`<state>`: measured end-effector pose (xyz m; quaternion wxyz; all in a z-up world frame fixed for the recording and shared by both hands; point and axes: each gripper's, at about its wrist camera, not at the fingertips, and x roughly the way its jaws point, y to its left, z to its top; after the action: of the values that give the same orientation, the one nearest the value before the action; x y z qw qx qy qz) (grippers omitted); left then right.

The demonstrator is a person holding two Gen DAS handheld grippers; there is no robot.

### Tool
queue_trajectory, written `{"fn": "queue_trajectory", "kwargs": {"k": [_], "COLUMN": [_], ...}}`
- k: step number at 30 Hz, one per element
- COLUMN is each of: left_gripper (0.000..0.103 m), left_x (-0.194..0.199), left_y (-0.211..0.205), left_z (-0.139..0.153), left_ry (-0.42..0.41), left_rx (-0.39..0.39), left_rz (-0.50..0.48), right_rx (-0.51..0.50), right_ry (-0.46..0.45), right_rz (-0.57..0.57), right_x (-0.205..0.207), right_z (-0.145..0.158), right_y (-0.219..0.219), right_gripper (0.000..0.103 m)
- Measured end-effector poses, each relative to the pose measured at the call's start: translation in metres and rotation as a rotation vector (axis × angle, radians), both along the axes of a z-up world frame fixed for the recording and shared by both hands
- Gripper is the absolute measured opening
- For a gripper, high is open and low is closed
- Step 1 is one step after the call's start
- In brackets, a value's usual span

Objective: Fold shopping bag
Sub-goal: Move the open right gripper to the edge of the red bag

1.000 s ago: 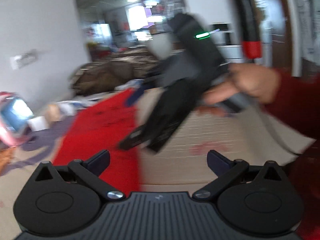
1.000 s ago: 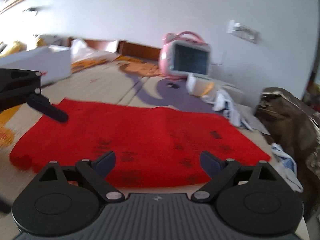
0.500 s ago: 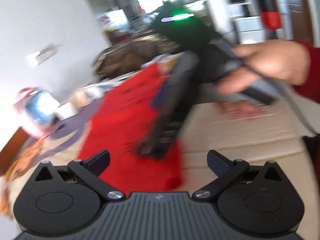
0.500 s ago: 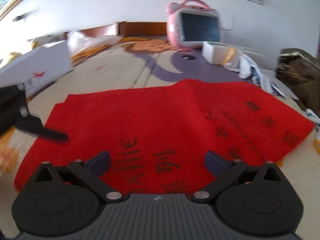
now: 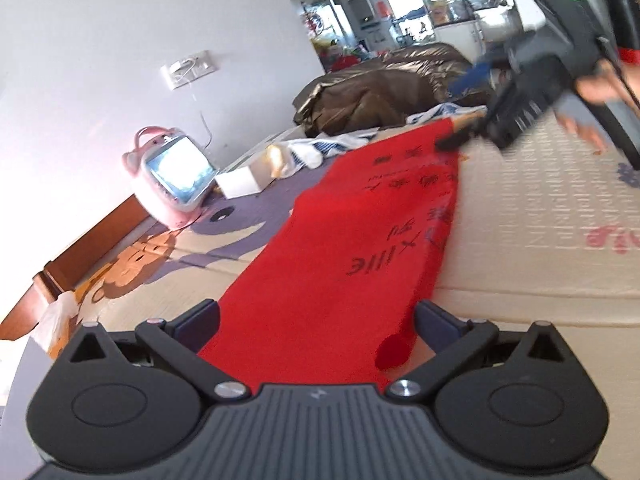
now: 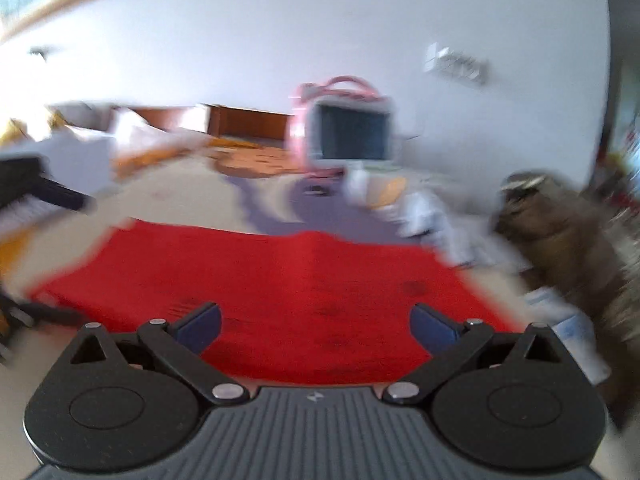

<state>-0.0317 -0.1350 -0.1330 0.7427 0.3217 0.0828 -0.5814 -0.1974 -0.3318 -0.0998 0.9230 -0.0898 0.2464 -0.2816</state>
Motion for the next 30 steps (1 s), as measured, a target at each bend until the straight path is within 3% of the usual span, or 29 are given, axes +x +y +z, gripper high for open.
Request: {"fn": "queue_trajectory", "kwargs": {"k": [2,4,5,8,9,11,12,14,18,24,27,28,30], "left_gripper": [0.102,0.102,0.102,0.102,0.102,0.102,0.102,0.102,0.102,0.102,0.102,0.102,0.102], "left_x": [-0.004,-0.009,-0.012,-0.026,-0.028,-0.027,-0.025,-0.025,-0.031,-0.039,-0.042,-0.042,-0.041], "left_y": [0.004,0.008,0.009,0.001,-0.003,-0.014,-0.025,-0.039,-0.063,-0.068,-0.074,-0.075,-0.077], "left_z": [0.005,0.010,0.013,0.029,0.031,0.033,0.033,0.030,0.021,0.006,-0.010,-0.014,-0.016], "left_ry": [0.028,0.051,0.055,0.069,0.087,0.145,0.189,0.201,0.089,-0.146,-0.270,-0.292,-0.309], "left_rx": [-0.012,-0.025,-0.033,-0.067,-0.073,-0.063,-0.042,-0.008,0.054,0.140,0.214,0.226,0.226], "left_rz": [-0.046,-0.082,-0.089,-0.058,-0.048,-0.021,0.009,0.053,0.163,0.281,0.309,0.316,0.337], "right_rx": [0.010,0.109,0.306,0.423,0.403,0.347,0.366,0.405,0.464,0.583,0.515,0.454,0.483], "right_ry": [0.024,0.015,-0.033,-0.038,-0.017,0.110,0.133,0.129,0.080,0.016,-0.120,-0.225,-0.303], "right_rz": [-0.070,-0.086,-0.025,0.060,0.061,0.067,0.068,0.063,0.103,0.292,0.307,0.287,0.297], "right_x": [0.002,0.004,0.006,0.020,0.024,0.041,0.043,0.038,0.012,-0.024,-0.058,-0.077,-0.087], "right_z": [0.005,0.006,0.005,-0.007,-0.009,-0.024,-0.026,-0.034,-0.037,-0.026,0.003,0.020,0.026], "right_y": [-0.036,-0.066,-0.101,-0.129,-0.129,-0.121,-0.119,-0.103,-0.058,-0.008,-0.018,-0.033,-0.054], "right_gripper": [0.103,0.102,0.100,0.097,0.096,0.087,0.086,0.090,0.101,0.096,0.097,0.101,0.103]}}
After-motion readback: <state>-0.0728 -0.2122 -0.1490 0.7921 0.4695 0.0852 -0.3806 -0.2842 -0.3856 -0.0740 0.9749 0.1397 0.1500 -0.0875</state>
